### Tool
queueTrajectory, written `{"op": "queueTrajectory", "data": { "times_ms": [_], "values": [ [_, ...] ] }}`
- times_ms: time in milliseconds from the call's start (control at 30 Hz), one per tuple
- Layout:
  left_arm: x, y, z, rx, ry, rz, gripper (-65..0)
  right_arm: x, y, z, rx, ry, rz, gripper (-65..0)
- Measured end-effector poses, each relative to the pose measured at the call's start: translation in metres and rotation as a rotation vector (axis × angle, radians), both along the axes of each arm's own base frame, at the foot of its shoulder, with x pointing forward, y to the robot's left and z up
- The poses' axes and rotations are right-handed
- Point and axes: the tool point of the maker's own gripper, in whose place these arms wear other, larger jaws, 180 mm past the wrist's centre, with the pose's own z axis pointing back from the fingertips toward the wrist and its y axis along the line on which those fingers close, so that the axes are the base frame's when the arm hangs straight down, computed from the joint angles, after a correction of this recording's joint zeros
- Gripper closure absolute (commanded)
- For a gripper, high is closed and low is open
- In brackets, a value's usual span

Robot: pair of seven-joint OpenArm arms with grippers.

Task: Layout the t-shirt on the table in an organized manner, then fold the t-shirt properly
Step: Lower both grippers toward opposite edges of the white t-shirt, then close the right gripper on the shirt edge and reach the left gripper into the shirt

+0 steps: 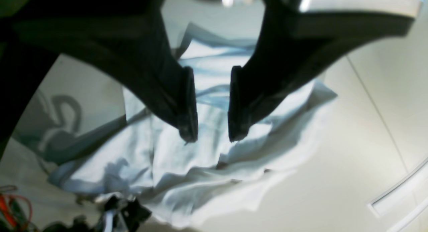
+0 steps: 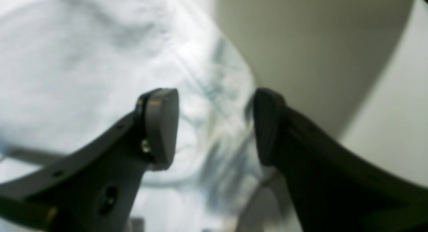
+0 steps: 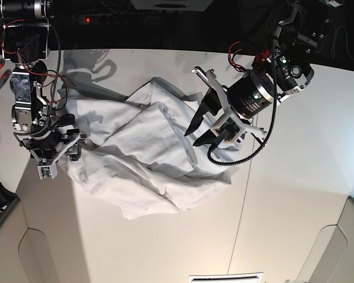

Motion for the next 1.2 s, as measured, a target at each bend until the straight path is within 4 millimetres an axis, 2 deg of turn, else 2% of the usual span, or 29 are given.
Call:
{"op": "queueTrajectory", "data": {
  "times_ms": [167, 367, 433, 567, 700, 833, 1067, 1200],
  "values": [
    [0.000, 0.002, -0.007, 0.006, 0.018, 0.005, -19.6, 0.012, 0.001, 0.000, -0.010, 0.002, 0.005, -35.1],
    [0.000, 0.002, -0.007, 0.006, 0.018, 0.005, -19.6, 0.012, -0.009, 0.001, -0.033, -0.005, -0.056, -34.8],
    [0.001, 0.002, -0.006, 0.006, 0.015, 0.005, -19.6, 0.012, -0.012, 0.001, -0.040, -0.007, -0.073, -30.5],
    [0.003, 0.002, -0.004, 0.006, 0.006, 0.005, -19.6, 0.012, -0.012, 0.001, -0.041, -0.005, -0.075, -15.7],
    [0.004, 0.002, -0.004, 0.006, 0.005, 0.005, -19.6, 0.011, -0.012, 0.000, -0.041, -0.004, -0.075, -10.4],
    [0.004, 0.002, -0.004, 0.006, 0.005, 0.005, -19.6, 0.012, -0.012, 0.001, -0.040, -0.009, -0.074, -0.8],
    [0.004, 0.002, -0.004, 0.006, 0.005, 0.005, -19.6, 0.012, -0.012, 0.002, -0.041, -0.011, -0.074, 0.0],
    [0.004, 0.002, -0.004, 0.006, 0.005, 0.005, -19.6, 0.019, -0.009, 0.017, -0.053, -0.043, -0.060, 0.0]
  ]
}}
